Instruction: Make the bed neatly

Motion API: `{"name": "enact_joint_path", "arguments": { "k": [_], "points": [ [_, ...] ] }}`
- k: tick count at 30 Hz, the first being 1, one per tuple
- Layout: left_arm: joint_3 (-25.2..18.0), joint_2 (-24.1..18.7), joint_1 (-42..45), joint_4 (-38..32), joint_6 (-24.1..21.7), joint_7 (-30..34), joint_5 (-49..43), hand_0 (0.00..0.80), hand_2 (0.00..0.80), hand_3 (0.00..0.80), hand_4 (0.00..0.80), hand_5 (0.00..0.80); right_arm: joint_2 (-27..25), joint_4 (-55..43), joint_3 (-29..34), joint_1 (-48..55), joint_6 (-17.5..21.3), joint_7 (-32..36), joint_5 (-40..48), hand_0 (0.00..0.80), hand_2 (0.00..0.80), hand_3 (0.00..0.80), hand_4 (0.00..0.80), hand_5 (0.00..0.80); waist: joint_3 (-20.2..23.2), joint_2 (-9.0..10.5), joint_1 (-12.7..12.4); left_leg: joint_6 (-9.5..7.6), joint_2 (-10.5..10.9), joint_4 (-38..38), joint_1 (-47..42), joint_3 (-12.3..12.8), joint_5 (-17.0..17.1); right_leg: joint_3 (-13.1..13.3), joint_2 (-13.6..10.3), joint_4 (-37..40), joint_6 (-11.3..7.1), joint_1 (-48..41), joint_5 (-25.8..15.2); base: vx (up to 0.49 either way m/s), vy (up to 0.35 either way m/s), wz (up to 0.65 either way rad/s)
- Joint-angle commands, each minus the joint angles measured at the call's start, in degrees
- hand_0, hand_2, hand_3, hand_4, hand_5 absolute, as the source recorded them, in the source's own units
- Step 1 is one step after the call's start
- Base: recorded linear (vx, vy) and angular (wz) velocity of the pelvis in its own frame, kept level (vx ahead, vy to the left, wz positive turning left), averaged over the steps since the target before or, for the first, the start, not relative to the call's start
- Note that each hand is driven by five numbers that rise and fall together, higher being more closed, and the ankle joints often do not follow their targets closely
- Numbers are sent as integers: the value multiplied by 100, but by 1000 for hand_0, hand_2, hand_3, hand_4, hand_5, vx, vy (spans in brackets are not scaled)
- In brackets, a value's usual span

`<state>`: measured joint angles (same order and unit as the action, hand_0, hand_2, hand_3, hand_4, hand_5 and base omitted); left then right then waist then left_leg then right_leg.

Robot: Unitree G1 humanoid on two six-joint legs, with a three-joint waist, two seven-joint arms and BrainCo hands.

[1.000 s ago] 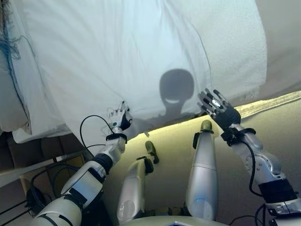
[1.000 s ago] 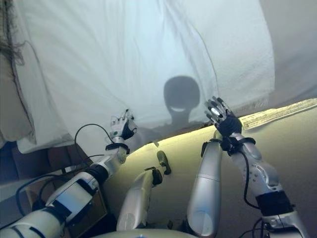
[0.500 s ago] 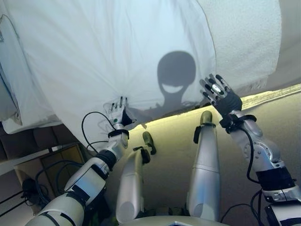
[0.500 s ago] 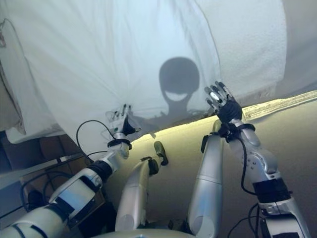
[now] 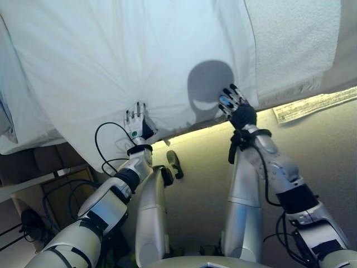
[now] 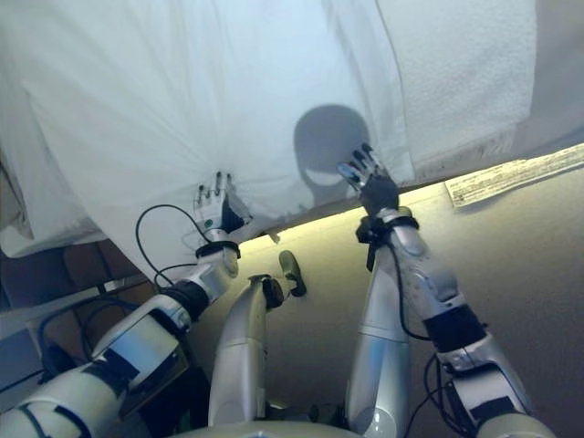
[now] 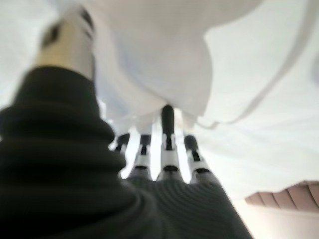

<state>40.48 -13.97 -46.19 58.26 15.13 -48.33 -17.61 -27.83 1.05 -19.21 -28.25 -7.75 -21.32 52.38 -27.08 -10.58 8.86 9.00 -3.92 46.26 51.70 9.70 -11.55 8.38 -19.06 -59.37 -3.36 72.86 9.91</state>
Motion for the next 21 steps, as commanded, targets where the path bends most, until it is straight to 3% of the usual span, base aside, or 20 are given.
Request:
{"name": "enact_joint_path", "arguments": {
  "k": [1,12,21],
  "points": [
    [-124,69,-151,430,112,29,312,800,800,800,800,800,166,-200,-147,-442,179,-287,-122,0,0,0,0,0,-270,108,324,-358,-201,214,1003,165,1233,327,-219,1281,-413,22,-1971,30,67,-3],
    [-43,-24,-356,453,57,-111,570,800,800,800,800,800,82,-289,-329,-714,136,-469,30,0,0,0,0,0,-268,77,456,-324,-447,57,886,288,1273,345,-229,1281,-321,96,-1916,-2,17,0],
    [-4,-13,-135,557,-380,-24,760,800,800,800,800,800,280,-430,-422,-399,248,-574,-145,0,0,0,0,0,-149,6,443,-289,-399,-529,-38,392,1350,133,-375,1750,-287,-733,-1813,29,10,-1]
  ]
}}
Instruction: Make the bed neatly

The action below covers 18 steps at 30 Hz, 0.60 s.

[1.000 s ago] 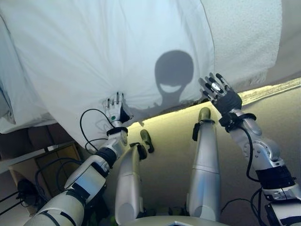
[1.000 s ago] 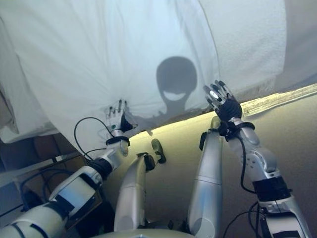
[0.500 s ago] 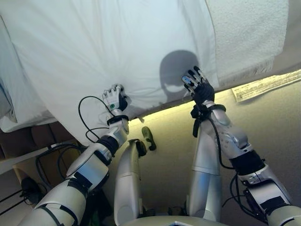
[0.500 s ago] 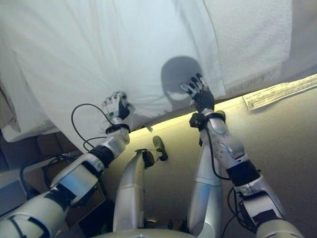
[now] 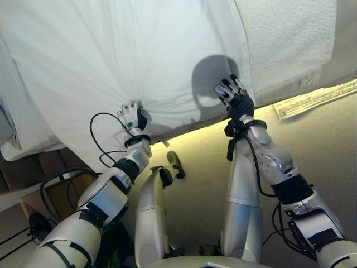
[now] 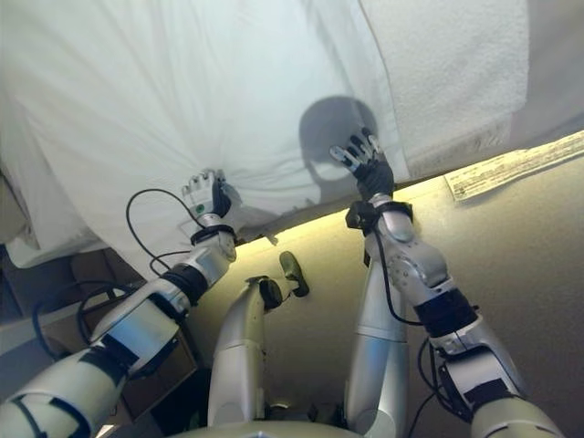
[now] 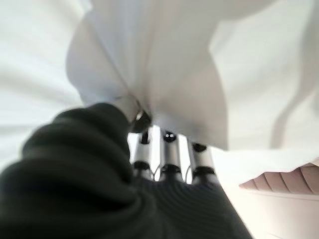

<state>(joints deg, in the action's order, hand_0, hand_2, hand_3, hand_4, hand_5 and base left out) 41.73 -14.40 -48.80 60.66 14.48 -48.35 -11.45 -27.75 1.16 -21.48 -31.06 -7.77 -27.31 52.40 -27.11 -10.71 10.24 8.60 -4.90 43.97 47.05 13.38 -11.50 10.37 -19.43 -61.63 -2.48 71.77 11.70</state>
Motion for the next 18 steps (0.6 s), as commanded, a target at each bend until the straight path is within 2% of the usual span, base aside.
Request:
{"name": "enact_joint_path", "arguments": {
  "k": [1,5,10,11,18],
  "points": [
    [-145,52,209,326,-401,0,151,800,800,800,800,800,297,-462,-184,-22,256,42,-169,0,0,0,0,0,-100,11,288,-245,-267,-414,225,28,1347,-128,-386,2113,-379,-849,-1990,105,6,-5],
    [-207,124,570,334,-696,194,119,800,800,800,800,800,431,-464,-147,383,262,63,-296,0,0,0,0,0,135,-52,152,-259,-78,-868,-536,33,1327,-420,-636,2580,-411,-1666,-1966,113,-14,3],
    [-266,84,1175,189,-884,594,-96,800,800,800,800,800,447,-527,-9,1035,222,-1,-313,0,0,0,0,0,571,-162,-135,-315,117,-1475,-1503,20,1310,-863,-984,3120,-524,-2629,-1909,128,-17,30],
    [-297,72,1316,106,-889,674,-206,800,800,800,800,800,435,-537,52,1158,207,5,-329,0,0,0,0,0,644,-172,-185,-374,187,-1629,-1625,36,1440,-984,-1062,3298,-485,-2776,-2057,42,-15,28],
    [-432,-37,2083,-4,-779,1073,-620,800,800,800,800,800,352,-393,318,1868,440,253,-327,0,0,0,0,0,1023,-257,-505,-403,323,-2250,-2616,-27,1358,-1546,-1310,3767,-614,-3855,-1915,64,-15,19]
  ]
}}
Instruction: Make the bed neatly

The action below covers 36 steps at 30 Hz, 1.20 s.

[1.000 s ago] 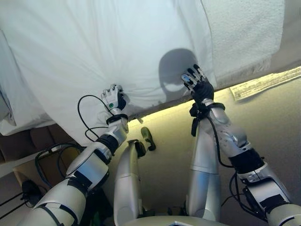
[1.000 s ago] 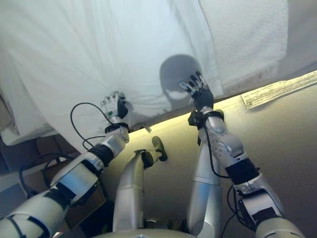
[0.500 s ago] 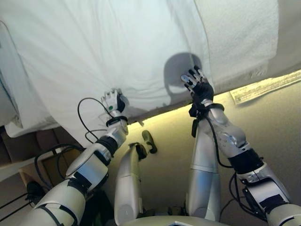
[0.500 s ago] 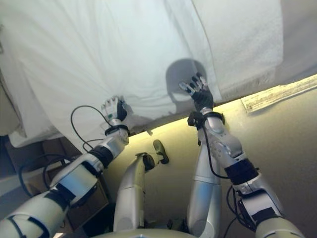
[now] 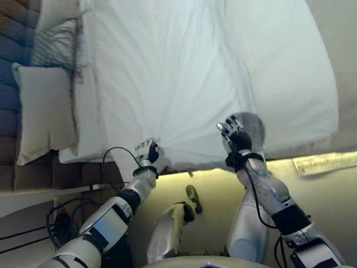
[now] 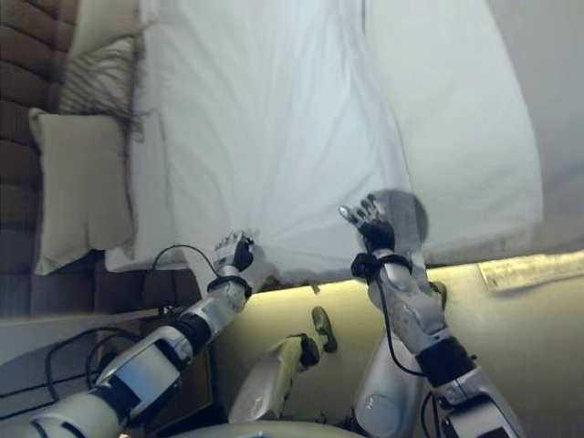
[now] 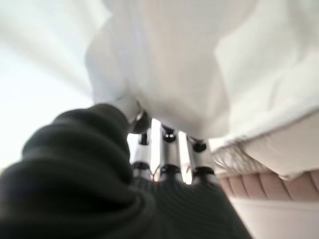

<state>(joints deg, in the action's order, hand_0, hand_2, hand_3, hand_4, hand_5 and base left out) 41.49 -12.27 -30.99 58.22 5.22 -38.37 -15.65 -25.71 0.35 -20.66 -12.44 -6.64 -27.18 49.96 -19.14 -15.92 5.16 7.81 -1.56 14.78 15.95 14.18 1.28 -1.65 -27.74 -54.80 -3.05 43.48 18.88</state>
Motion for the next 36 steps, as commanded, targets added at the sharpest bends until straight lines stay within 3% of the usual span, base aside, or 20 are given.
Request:
{"name": "enact_joint_path", "arguments": {
  "k": [1,2,3,4,7,8,12,13,15,17,20,24,31,36],
  "points": [
    [-417,-265,399,258,143,91,-281,800,800,800,800,800,140,-244,267,96,403,357,-81,0,0,0,0,0,260,254,-24,-333,3,604,374,-113,69,-412,-495,3146,-564,-1169,-2625,53,-10,10],
    [-432,-276,489,263,157,98,-380,800,800,800,800,800,146,-188,298,178,445,341,107,0,0,0,0,0,308,249,-50,-343,21,539,277,-112,62,-466,-500,3204,-575,-1282,-2614,49,-15,8],
    [-468,-310,632,260,166,101,-527,800,800,800,800,800,89,-205,348,406,653,390,1136,0,0,0,0,0,371,254,-69,-343,32,452,152,-102,50,-548,-504,3305,-590,-1433,-2618,30,-15,7],
    [-513,-356,758,225,176,83,-647,800,800,800,800,800,32,-268,447,680,702,641,1124,0,0,0,0,0,402,255,-68,-342,39,379,70,-95,47,-595,-489,3370,-601,-1521,-2621,9,-33,4],
    [-909,-723,1344,-38,402,60,-1109,800,800,800,800,800,-445,-558,1244,1627,438,1844,1494,0,0,0,0,0,468,373,26,-333,14,180,-175,-46,49,-705,-381,3573,-642,-1785,-2631,-12,-100,1],
    [-1193,-967,1570,-145,525,124,-1254,800,800,800,800,800,-674,-461,1720,1908,165,2494,1800,0,0,0,0,0,521,486,80,-331,-22,141,-255,-21,46,-747,-335,3647,-682,-1905,-2624,23,-199,-4],
    [-1829,-1556,2052,-211,534,432,-1976,800,800,800,800,800,-832,976,2882,2247,-287,4701,1723,0,0,0,0,0,685,712,80,-319,-71,27,-600,-46,-1,-974,-269,3825,-809,-2414,-2565,90,-173,-18],
    [-1862,-1589,2082,-218,527,443,-2054,800,800,800,800,800,-841,1054,2942,2256,-237,4817,1625,0,0,0,0,0,691,722,79,-318,-74,13,-633,-53,-2,-999,-265,3844,-819,-2461,-2565,134,-101,-19],
    [-2036,-1890,2332,-252,491,666,-2830,800,800,800,800,800,-1023,1998,3505,2242,-451,5754,1417,0,0,0,0,0,859,787,-23,-334,-81,-229,-938,-89,27,-1211,-190,4032,-885,-2880,-2559,156,-96,-10],
    [-2156,-2129,2477,-394,635,765,-3046,800,800,800,800,800,-1156,2585,3748,2183,-286,6302,1270,0,0,0,0,0,969,836,-117,-325,-80,-479,-1175,-128,48,-1408,-97,4286,-926,-3269,-2574,106,-97,2],
    [-2328,-2447,2553,-345,725,815,-2912,800,800,800,800,800,-1092,2666,3795,2130,-188,6365,1128,0,0,0,0,0,1081,854,-178,-292,-62,-787,-1439,-150,93,-1609,26,4612,-940,-3713,-2608,76,-75,11],
    [-2706,-2674,2859,-373,746,1055,-2989,800,800,800,800,800,-533,1721,3464,2281,-120,5728,905,0,0,0,0,0,1294,835,-223,-302,13,-1071,-1676,-228,169,-1687,159,4845,-892,-4116,-2600,70,-25,2],
    [-2927,-2233,3219,-226,548,910,-3024,800,800,800,800,800,64,267,3009,2642,-381,4396,784,0,0,0,0,0,1530,871,-271,-362,58,-1122,-1860,-364,115,-1689,221,4848,-843,-4364,-2471,90,-21,-1],
    [-3066,-1953,3352,-290,330,842,-2982,800,800,800,800,800,303,-186,2937,2846,-464,4074,789,0,0,0,0,0,1616,938,-315,-378,46,-1129,-1910,-368,61,-1713,253,4904,-843,-4416,-2481,20,-61,5]
  ]
}}
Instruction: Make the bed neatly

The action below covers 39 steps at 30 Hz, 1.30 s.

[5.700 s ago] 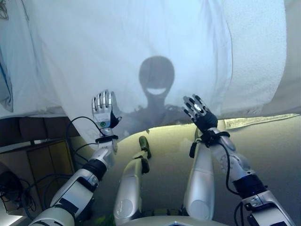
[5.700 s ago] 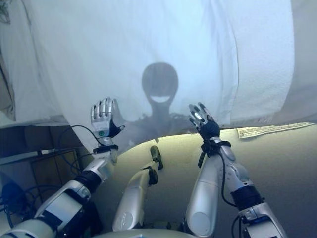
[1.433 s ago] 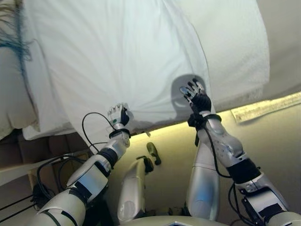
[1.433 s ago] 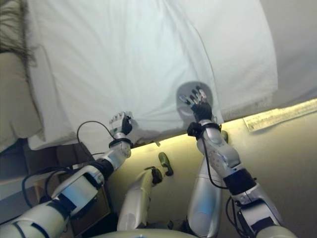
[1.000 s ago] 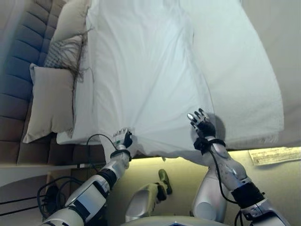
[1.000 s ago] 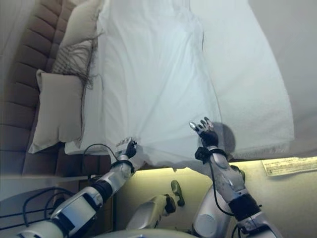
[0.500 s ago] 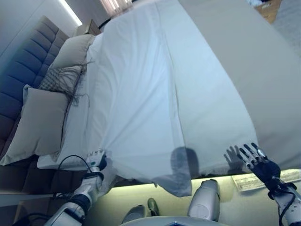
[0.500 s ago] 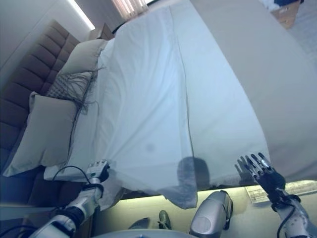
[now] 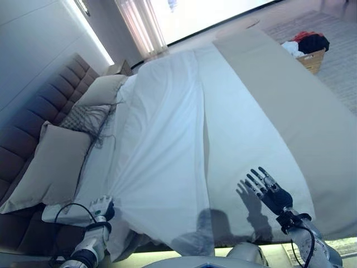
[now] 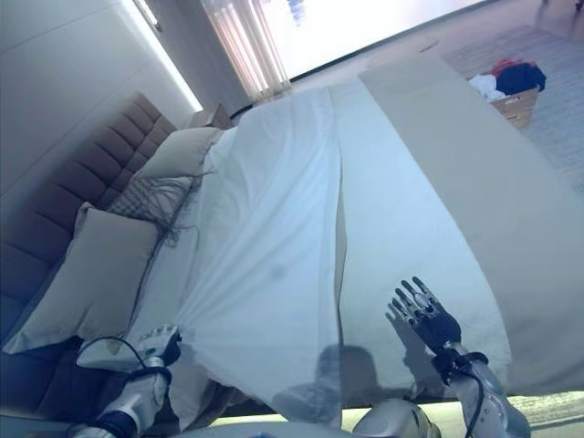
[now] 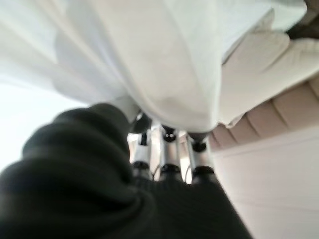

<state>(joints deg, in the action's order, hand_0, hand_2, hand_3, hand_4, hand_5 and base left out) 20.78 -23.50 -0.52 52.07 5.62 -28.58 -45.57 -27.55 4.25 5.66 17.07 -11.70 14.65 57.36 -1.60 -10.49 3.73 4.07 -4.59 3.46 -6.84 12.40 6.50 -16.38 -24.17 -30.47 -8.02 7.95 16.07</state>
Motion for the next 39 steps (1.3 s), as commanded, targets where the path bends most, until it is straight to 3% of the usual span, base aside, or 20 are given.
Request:
{"name": "enact_joint_path", "arguments": {
  "k": [1,6,8,20,24,30,35,39],
  "points": [
    [-1027,-807,316,306,243,-135,42,800,800,800,800,800,533,-616,287,-85,39,-131,46,0,0,0,0,0,-120,410,-178,-4,342,-5,357,-188,-470,-244,-93,2491,-347,-877,-2204,-5,-86,-1],
    [-1078,-678,281,216,90,-56,112,800,800,800,800,800,694,-781,134,-126,22,-231,131,0,0,0,0,0,-25,482,-234,-33,310,-16,327,-162,-498,-278,-42,2598,-321,-965,-2245,-19,-99,3],
    [-1089,-660,237,234,136,-23,175,0,0,0,0,0,761,-796,67,-167,-4,-233,142,0,0,0,0,0,24,492,-245,-40,306,-3,325,-161,-509,-278,-30,2599,-312,-980,-2240,-26,-83,2],
    [-1436,-1308,51,202,76,326,483,0,0,0,0,0,1054,-685,-415,-481,25,-180,332,0,0,0,0,0,257,527,-376,-103,339,64,365,-202,-569,-236,189,2819,-271,-1057,-2282,-68,-107,9],
    [-1413,-1335,-51,177,-25,591,821,0,0,0,0,0,1112,-550,-578,-631,25,-308,327,0,0,0,0,0,284,530,-417,-100,354,82,364,-186,-587,-257,294,2945,-280,-1091,-2302,-51,-66,14],
    [-1267,-709,-32,139,-282,775,2181,0,0,0,0,0,1163,-472,-783,-701,190,-463,16,0,0,0,0,0,270,661,-503,-68,282,115,375,-213,-594,-299,433,2975,-273,-1148,-2230,-42,-76,2],
    [-1722,-21,203,-47,-1369,1242,4140,0,0,0,0,0,1267,-406,-827,-674,447,-655,-389,0,0,0,0,0,254,857,-662,-54,181,91,360,-218,-615,-367,548,3069,-259,-1233,-2203,-47,-103,7],
    [-1890,347,534,-799,-1850,2090,4793,0,0,0,0,0,1274,-175,-790,-586,642,-818,-1168,0,0,0,0,0,176,1058,-871,-59,100,135,407,-239,-656,-440,637,3120,-253,-1257,-2246,-63,-158,-10]
  ]
}}
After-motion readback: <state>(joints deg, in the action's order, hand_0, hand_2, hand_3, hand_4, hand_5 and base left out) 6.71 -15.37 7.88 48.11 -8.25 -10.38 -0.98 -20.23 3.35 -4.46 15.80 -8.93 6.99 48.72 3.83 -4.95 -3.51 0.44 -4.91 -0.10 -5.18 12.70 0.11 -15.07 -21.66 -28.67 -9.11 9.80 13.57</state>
